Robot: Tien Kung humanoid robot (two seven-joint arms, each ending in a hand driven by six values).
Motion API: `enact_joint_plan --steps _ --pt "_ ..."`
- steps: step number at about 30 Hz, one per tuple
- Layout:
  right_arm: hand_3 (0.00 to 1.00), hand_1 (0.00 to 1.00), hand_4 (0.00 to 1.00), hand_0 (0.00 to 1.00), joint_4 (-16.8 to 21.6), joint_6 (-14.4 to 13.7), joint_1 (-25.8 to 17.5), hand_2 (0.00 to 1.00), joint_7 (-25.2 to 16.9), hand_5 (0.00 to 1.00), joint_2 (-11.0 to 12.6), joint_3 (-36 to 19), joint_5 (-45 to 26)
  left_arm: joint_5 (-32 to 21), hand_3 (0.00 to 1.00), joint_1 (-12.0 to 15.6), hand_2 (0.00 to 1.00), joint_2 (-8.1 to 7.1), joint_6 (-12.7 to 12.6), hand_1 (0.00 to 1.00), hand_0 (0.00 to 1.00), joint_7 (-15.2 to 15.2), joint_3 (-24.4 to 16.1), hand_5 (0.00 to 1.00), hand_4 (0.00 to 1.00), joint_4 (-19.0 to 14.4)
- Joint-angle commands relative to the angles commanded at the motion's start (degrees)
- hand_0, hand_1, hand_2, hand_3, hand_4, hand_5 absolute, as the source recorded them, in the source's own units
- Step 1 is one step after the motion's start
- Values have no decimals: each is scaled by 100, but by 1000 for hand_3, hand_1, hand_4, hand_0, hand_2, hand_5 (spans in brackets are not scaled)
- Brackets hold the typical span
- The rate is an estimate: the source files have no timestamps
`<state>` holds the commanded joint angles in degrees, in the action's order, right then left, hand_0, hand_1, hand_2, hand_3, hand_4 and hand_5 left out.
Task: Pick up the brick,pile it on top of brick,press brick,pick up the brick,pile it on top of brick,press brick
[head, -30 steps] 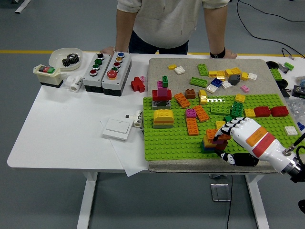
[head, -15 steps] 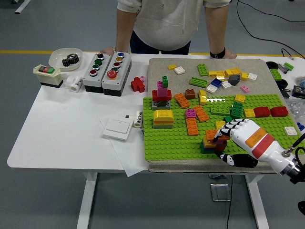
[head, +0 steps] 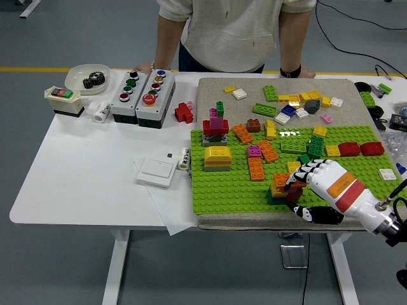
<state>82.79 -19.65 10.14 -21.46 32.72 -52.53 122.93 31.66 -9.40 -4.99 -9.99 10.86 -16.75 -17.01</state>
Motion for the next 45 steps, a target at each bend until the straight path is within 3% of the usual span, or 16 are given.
enact_joint_plan --steps 13,31,32,37,38,43,44,45 --pt "540 496 694 519 -9 -14 -4 550 -6 327 -14 24 -16 52 589 25 801 -8 10 803 816 22 -25 678 660 1" --pt "548 522 697 551 261 -255 17 562 -72 333 6 -131 -258 59 590 31 800 -9 16 804 816 33 -26 678 659 2" --pt "558 562 707 604 273 -264 20 588 -71 342 6 -146 -265 59 590 28 798 -9 16 804 815 32 -25 678 659 3" --pt "558 562 707 604 326 -290 25 588 -48 342 -2 -237 -297 39 590 15 798 -12 15 804 815 27 -15 678 659 4" --pt "590 623 733 660 329 -290 24 636 -47 356 -3 -241 -298 37 591 14 798 -12 14 801 815 27 -14 678 659 4" --pt "590 623 733 660 356 -296 26 636 -19 356 -19 -282 -297 15 591 6 798 -12 7 801 815 19 -2 678 659 4" --pt "619 655 751 705 355 -298 25 700 -15 363 -23 -293 -293 11 588 5 800 -12 5 802 814 18 0 679 659 4" --pt "619 655 751 705 355 -299 23 700 -12 363 -26 -307 -288 8 588 3 800 -11 3 802 814 16 1 679 659 5"
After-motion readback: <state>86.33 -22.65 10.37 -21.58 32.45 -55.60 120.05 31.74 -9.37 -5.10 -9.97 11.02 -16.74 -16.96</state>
